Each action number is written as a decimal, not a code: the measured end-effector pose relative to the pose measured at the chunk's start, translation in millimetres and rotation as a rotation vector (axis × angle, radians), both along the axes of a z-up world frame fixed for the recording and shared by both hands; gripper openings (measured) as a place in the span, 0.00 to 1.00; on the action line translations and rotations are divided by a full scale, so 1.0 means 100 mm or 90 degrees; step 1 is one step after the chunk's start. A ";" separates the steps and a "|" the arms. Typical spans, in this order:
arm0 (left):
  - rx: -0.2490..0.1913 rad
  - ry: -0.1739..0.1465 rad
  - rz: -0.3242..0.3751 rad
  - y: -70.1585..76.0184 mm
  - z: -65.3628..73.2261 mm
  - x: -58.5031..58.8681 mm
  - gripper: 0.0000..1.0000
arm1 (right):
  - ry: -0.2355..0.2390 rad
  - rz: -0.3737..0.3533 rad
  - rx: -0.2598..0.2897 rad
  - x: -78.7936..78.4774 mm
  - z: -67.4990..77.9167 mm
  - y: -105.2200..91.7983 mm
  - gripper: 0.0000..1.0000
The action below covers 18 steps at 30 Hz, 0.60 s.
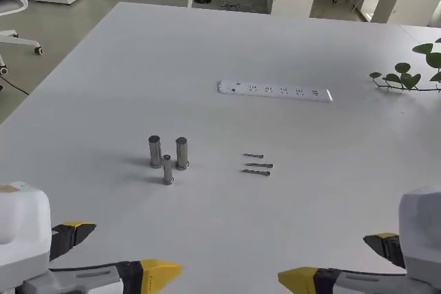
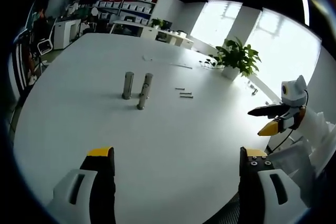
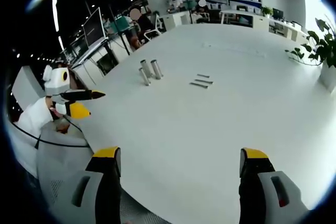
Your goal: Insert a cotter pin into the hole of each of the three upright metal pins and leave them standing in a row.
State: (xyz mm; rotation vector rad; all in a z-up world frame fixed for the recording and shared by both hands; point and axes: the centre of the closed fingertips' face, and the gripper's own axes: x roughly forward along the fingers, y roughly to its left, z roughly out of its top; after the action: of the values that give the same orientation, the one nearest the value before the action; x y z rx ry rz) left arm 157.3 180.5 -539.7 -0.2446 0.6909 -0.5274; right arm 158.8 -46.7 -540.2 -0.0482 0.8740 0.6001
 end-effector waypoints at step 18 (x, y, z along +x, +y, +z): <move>0.032 -0.131 -0.044 -0.08 0.17 0.64 0.75 | 0.002 -0.016 -0.002 -0.03 -0.01 -0.08 0.92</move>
State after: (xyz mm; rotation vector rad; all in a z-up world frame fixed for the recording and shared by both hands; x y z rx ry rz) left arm 220.8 172.5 -522.5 -0.1177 0.5123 -0.5923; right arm 156.1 -55.0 -541.7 -0.0390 0.8776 0.5750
